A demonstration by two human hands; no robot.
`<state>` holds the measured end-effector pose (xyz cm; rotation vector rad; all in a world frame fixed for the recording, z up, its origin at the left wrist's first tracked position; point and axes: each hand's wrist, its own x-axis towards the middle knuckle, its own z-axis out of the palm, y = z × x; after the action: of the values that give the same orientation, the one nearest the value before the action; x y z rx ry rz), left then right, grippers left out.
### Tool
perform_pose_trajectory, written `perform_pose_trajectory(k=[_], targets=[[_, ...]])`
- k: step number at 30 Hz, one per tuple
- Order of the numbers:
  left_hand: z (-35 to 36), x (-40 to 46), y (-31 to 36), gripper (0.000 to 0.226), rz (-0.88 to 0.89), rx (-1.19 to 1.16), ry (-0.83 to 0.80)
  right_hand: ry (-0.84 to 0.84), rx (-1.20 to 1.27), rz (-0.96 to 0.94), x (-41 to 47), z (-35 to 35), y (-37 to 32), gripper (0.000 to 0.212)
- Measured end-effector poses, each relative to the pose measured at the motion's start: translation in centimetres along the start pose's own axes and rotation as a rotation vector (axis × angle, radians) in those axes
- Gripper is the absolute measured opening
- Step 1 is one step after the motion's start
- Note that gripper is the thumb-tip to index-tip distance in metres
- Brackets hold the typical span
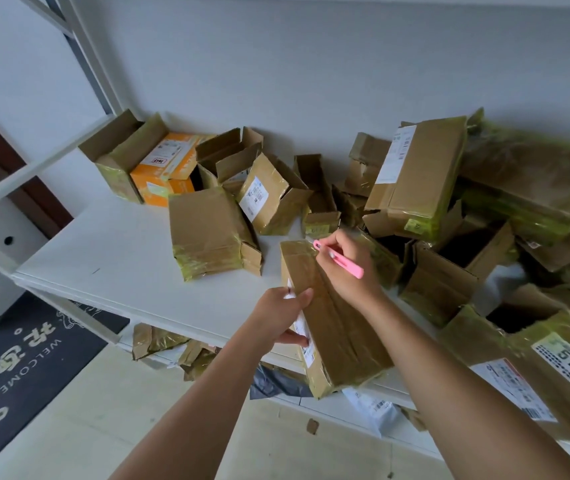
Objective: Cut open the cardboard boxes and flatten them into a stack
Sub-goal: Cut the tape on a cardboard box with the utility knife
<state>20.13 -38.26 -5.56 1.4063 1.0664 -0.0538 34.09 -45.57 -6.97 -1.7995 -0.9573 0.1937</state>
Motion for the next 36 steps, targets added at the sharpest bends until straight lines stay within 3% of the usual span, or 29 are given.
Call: perform_pose_trajectory(k=[14,19,25,36], targets=[[0.3,0.1,-0.2,0.066,0.038,0.043,0.069,-0.095,-0.074,-0.097,-0.6,-1.4,0.0,0.014],[0.4,0.3,-0.1,0.065,0.032,0.04,0.065,-0.141,-0.102,-0.087,-1.3,-1.6,0.2,0.006],[0.6,0.3,0.1,0.064,0.024,0.043,0.063,-0.156,-0.097,-0.015,-1.7,-2.5,-0.5,0.004],[0.6,0.4,0.1,0.061,0.023,0.036,0.025,-0.332,-0.11,0.202,-7.9,-6.6,-2.8,0.014]])
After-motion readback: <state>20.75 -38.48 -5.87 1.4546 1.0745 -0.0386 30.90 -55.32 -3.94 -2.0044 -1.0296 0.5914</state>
